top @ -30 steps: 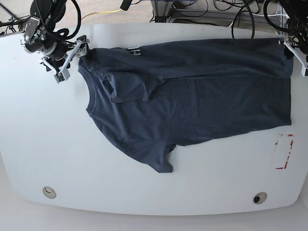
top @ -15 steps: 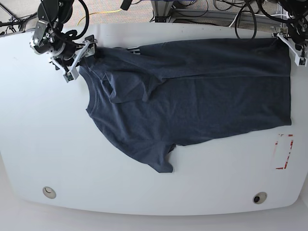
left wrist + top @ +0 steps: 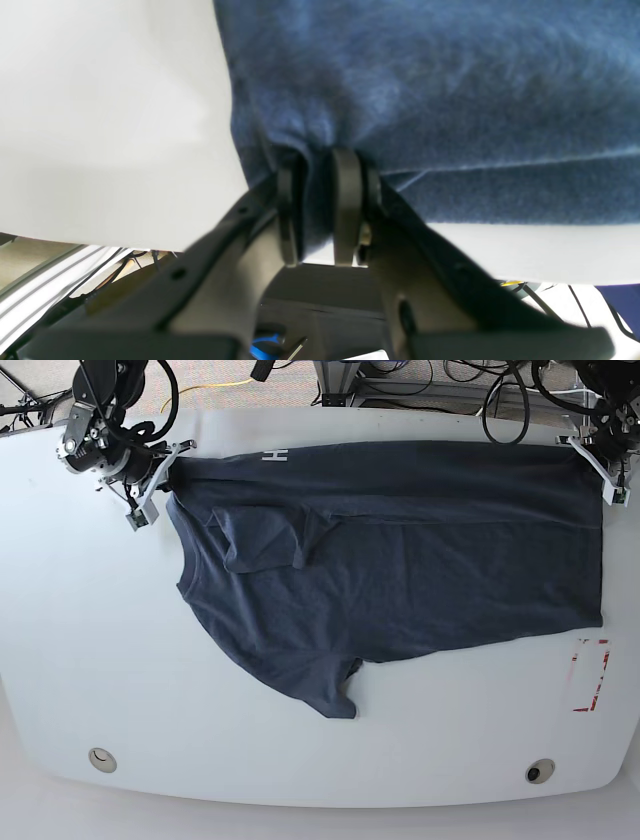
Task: Fold the T-shirt properly
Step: 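Pull the grasped edge with both grippers to straighten the shirt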
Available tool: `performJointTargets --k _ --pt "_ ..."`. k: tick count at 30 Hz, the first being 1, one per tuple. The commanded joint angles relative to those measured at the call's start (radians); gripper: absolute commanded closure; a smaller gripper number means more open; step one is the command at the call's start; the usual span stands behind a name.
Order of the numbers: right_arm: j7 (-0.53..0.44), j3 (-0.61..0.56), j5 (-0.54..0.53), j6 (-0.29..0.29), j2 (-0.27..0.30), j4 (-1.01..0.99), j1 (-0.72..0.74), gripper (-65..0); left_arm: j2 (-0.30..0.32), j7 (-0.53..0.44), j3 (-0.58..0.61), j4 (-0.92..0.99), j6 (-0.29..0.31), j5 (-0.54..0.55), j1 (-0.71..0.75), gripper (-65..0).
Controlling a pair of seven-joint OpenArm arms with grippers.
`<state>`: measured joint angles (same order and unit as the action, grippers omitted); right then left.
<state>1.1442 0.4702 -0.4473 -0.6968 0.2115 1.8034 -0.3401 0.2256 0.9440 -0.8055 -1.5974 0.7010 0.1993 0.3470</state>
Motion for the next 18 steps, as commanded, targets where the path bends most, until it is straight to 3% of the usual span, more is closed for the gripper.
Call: performJointTargets --k 1,9,16,18 --pt "-0.010 0.006 -0.003 -0.001 0.033 0.022 -0.029 -0.6 0.039 0.005 -0.004 -0.017 -0.003 -0.017 0.011 -7.5" --pt "-0.011 0.008 -0.003 -0.001 0.059 0.097 -0.142 -0.6 0.094 0.005 0.024 -0.016 -0.003 -0.016 0.057 -7.5" --pt "-0.011 0.035 0.000 -0.001 0.052 0.117 -0.195 -1.3 0.096 0.005 0.028 -0.017 -0.003 -0.014 0.097 -7.8" --pt "-0.011 0.068 -0.003 -0.001 0.042 0.120 -0.192 -1.6 0.096 0.007 0.030 -0.017 -0.003 -0.014 0.099 -11.3"
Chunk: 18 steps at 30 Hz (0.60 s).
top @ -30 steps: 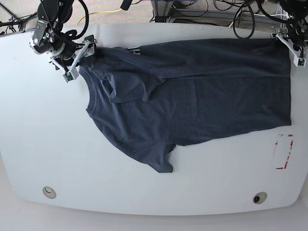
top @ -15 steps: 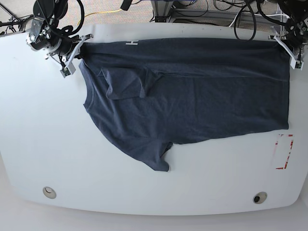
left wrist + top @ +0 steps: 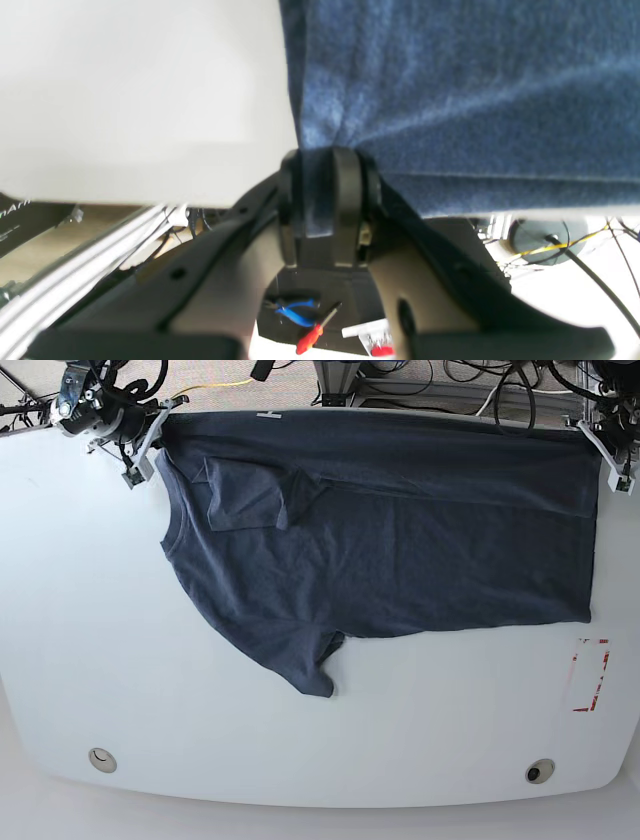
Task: Fold the T-shirt properly
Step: 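Pull the grasped edge with both grippers to straighten the shirt, then release and move both grippers to grasp the shirt's side edge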
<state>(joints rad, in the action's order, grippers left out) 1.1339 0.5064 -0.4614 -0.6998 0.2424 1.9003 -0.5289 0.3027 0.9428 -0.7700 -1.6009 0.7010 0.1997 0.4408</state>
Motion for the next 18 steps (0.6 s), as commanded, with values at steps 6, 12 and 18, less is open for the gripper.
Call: performJointTargets --k 6,12,18 --pt "0.001 0.090 0.010 0.002 -0.008 0.095 -0.001 -23.8 0.019 0.011 -0.009 -0.016 -0.003 -0.015 0.003 -26.7" --pt "0.001 0.096 -0.110 0.002 -0.001 0.115 0.002 -49.5 0.017 0.014 -0.007 -0.057 -0.003 -0.015 0.003 -28.9" --pt "0.001 0.094 -0.241 0.002 -0.007 0.112 0.037 -49.5 0.016 0.015 -0.006 -0.128 -0.003 -0.013 0.006 -29.2"
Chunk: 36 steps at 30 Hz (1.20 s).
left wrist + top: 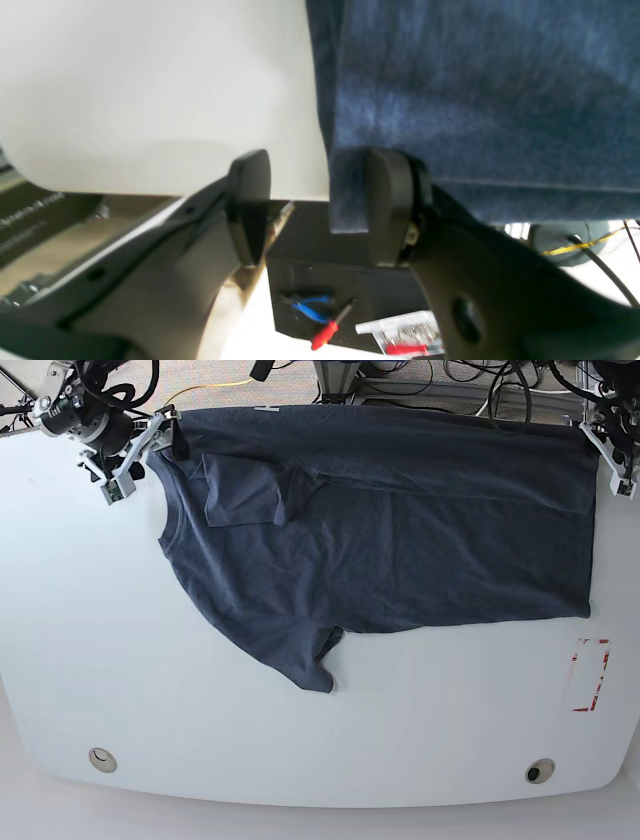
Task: Fold the T-shirt properly
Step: 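Release and move both grippers to grasp the shirt's side edge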
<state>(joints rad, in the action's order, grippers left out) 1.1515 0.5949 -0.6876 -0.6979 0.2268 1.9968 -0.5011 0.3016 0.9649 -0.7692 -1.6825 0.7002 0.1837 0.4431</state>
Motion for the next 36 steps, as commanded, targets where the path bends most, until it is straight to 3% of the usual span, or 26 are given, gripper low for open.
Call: performJointTargets --k 1,10,18,25,36 --pt "-0.017 0.004 -0.013 0.000 0.007 0.015 0.025 -49.5 0.015 -0.005 -0.008 -0.064 -0.002 0.003 0.004 -29.2" --pt "-0.011 0.001 0.009 0.000 0.006 -0.023 0.210 -49.5 0.012 0.082 -0.013 -0.195 -0.002 0.003 -0.033 -29.2" --pt "0.015 -0.002 0.199 0.000 0.007 -0.212 0.473 -49.5 0.015 0.082 -0.013 -0.225 -0.002 0.003 -0.066 -28.9" --pt "0.008 -0.025 0.293 0.000 0.010 -0.453 0.689 -49.5 0.014 0.082 -0.060 -0.222 -0.002 -0.003 -0.105 -28.8" --pt "-0.199 -0.195 0.335 0.000 0.006 -0.812 0.842 -49.5 0.014 0.082 -0.092 -0.221 -0.002 -0.003 -0.134 -28.8"
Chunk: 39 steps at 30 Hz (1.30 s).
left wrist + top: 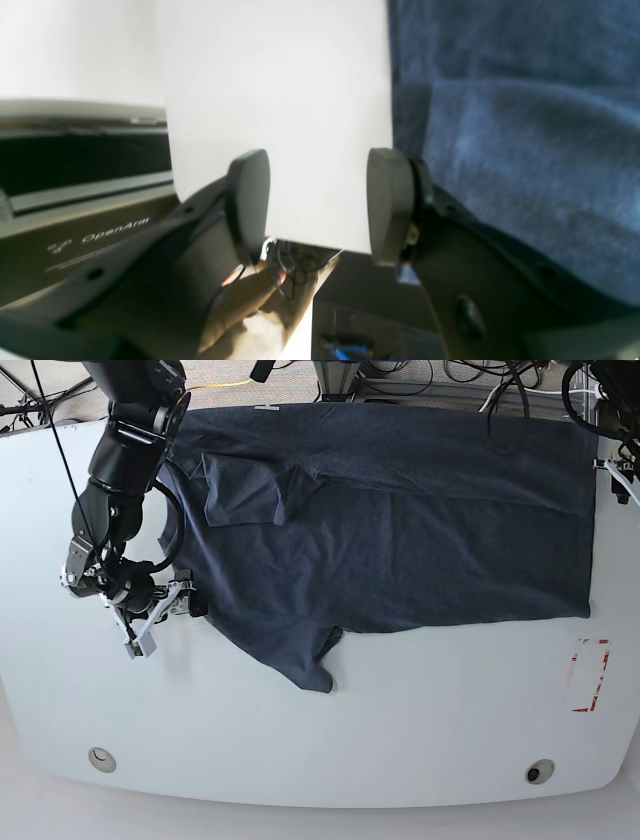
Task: Fold the T-shirt properly
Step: 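Release and move both grippers to grasp the shirt's side edge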
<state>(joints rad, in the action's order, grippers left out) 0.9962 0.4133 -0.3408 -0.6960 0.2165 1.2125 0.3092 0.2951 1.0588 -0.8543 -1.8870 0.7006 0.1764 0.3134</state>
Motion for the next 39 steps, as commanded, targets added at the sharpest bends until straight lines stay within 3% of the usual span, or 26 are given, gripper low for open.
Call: performJointTargets --k 1,6,14,16,21,25,27,29,33,39 --pt "-0.070 -0.031 -0.011 -0.002 0.016 -0.058 0.038 -49.5 0.020 -0.012 -0.009 -0.016 -0.002 0.004 -0.004 -28.8" --pt "-0.145 -0.096 -0.011 -0.002 0.016 -0.145 0.052 -49.5 0.022 -0.012 -0.009 -0.016 -0.002 0.004 -0.003 -28.8" --pt "-0.150 -0.115 -0.010 -0.002 -0.029 -0.152 0.051 -47.1 0.019 -0.012 -0.038 -0.015 -0.002 0.002 -0.056 -29.0" --pt "-0.155 -0.127 -0.010 -0.002 -0.041 -0.153 0.052 -41.7 0.019 -0.012 -0.039 -0.015 -0.002 -0.013 -0.081 -29.2" --pt "-0.185 -0.150 -0.008 -0.002 -0.048 -0.153 0.055 -19.3 0.011 -0.012 -0.027 0.011 -0.002 -0.166 -0.242 -29.6" --pt "-0.196 -0.150 -0.008 -0.002 -0.048 -0.153 0.054 -4.0 -0.001 -0.012 0.010 0.105 -0.002 -0.286 -0.371 -40.0" --pt "-0.202 -0.150 -0.008 -0.002 -0.048 -0.153 0.051 0.0 -0.003 -0.012 0.016 0.148 -0.002 -0.326 -0.425 -43.8" --pt "-0.202 -0.150 -0.008 -0.002 -0.048 -0.153 0.051 0.0 -0.003 -0.013 0.034 0.228 -0.002 -0.337 -0.500 -46.7" --pt "-0.201 -0.150 -0.010 -0.002 -0.048 -0.152 0.049 0.0 0.002 -0.019 0.093 0.378 -0.002 -0.337 -0.581 -46.5" --pt "-0.202 -0.149 -0.010 -0.002 -0.047 -0.152 0.049 0.0 -0.003 -0.190 0.105 0.610 -0.002 -0.337 -0.672 -46.5"
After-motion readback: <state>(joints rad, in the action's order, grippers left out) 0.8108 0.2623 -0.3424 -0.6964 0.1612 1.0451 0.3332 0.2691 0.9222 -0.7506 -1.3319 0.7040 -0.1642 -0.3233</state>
